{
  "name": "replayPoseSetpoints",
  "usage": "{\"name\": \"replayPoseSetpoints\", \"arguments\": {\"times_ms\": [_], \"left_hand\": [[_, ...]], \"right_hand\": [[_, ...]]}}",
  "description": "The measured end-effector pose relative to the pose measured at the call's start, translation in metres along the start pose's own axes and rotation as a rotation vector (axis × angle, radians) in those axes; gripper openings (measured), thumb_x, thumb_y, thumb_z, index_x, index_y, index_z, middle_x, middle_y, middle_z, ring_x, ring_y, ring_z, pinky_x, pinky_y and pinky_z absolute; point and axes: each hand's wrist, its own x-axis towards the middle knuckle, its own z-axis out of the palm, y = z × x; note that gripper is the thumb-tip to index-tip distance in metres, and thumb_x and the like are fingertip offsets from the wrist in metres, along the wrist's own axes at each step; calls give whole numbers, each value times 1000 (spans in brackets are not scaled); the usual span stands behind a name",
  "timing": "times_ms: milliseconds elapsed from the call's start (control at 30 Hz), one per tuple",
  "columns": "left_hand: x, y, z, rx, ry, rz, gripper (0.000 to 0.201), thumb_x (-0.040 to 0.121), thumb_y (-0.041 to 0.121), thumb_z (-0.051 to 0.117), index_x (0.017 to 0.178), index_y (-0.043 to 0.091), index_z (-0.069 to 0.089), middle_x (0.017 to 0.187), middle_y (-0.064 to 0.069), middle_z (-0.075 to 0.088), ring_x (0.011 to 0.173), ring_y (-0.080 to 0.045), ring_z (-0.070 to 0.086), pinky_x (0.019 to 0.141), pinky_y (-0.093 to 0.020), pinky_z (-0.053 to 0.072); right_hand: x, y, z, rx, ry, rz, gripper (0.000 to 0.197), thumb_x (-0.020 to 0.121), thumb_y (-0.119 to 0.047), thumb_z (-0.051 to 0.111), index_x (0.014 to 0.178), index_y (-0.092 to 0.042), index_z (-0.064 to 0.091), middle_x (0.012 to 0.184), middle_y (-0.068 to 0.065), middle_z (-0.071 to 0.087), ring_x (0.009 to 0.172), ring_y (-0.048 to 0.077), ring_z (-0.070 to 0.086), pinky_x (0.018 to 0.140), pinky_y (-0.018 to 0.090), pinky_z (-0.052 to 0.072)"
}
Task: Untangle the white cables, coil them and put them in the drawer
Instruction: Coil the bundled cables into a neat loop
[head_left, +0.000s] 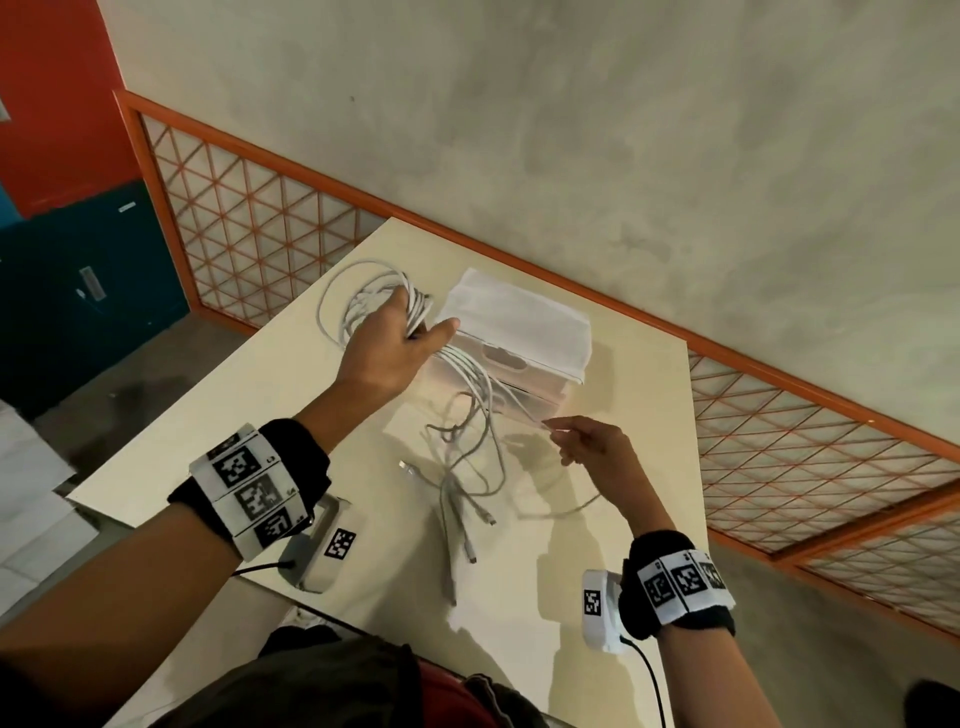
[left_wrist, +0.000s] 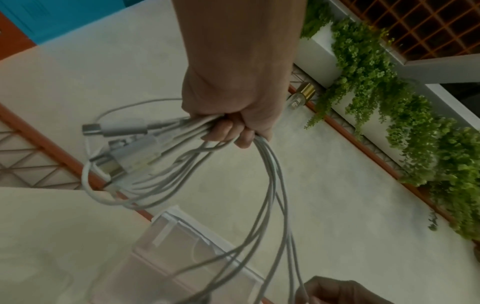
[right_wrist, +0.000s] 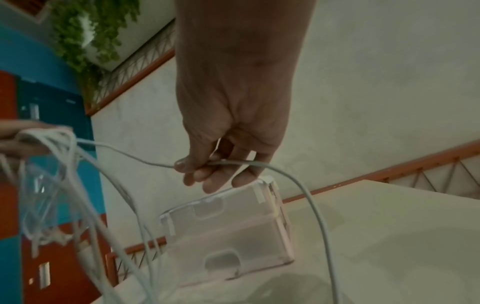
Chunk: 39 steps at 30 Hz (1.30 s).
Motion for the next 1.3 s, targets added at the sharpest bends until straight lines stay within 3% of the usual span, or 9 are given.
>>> {"name": "replayPoseSetpoints", "arguments": {"times_ms": [67,233,333,467,700,967,1100,1233,1300], "left_hand": [[-1,3,2,-3,11,9,43,83,42,64,67,22,30,56,-1,41,51,-23,44,64,-50,50],[-7,7,12,-24,-20,34,43,83,42,65,74,13,35,58,-3,42,56,-25,45,63,-53,51],[-9,7,16,-14,-42,36,43,83,41,65,78,9,37,61,-4,45,57,-26,47,64,-51,51],[-17,14,22,-14,-66,71,40,83,40,65,81,10,39,60,0,46,59,-25,48,65,-45,49],[-16,24,16,-213,92,118,33,82,37,68,70,26,39,56,9,43,50,-7,46,61,-37,48],[-10,16,2,-385,221,90,35,83,35,67,68,26,37,55,7,38,49,-12,38,56,-39,39],[-9,12,-3,-344,161,124,36,82,36,67,67,26,35,55,7,36,50,-9,36,57,-33,38],[-13,4,0,-230,-4,97,37,81,41,65,70,18,38,56,5,40,50,-15,41,57,-37,40],[-16,1,1,-106,-110,89,31,84,36,66,75,18,42,59,5,44,55,-16,45,62,-36,42]], "right_hand": [[-1,4,6,2,-56,4,17,88,-10,64,79,-23,68,77,11,68,67,14,60,78,33,48],[0,-2,14,-311,-277,43,19,95,-11,54,99,-8,72,101,1,64,97,15,59,80,3,40],[-1,-26,14,-166,-102,-23,27,100,-23,43,110,-13,66,108,1,68,101,14,62,95,25,47],[-4,-75,24,103,-162,-152,34,86,-45,59,116,-29,61,118,-8,66,115,8,59,98,23,46],[-9,-74,59,71,-285,-39,28,86,-26,69,65,-10,57,45,-4,58,49,15,60,67,41,51],[-8,-18,38,-191,-150,166,41,78,-43,73,55,-12,59,58,5,61,54,9,56,61,21,43],[-8,2,19,-246,55,129,44,85,-29,69,72,9,51,59,9,38,56,15,35,48,21,29],[-3,2,1,-412,227,48,32,83,2,62,61,-10,41,52,3,38,58,22,33,48,18,28],[-1,2,-1,-527,199,81,26,79,1,63,67,-14,45,66,11,56,67,28,50,63,28,37]]}}
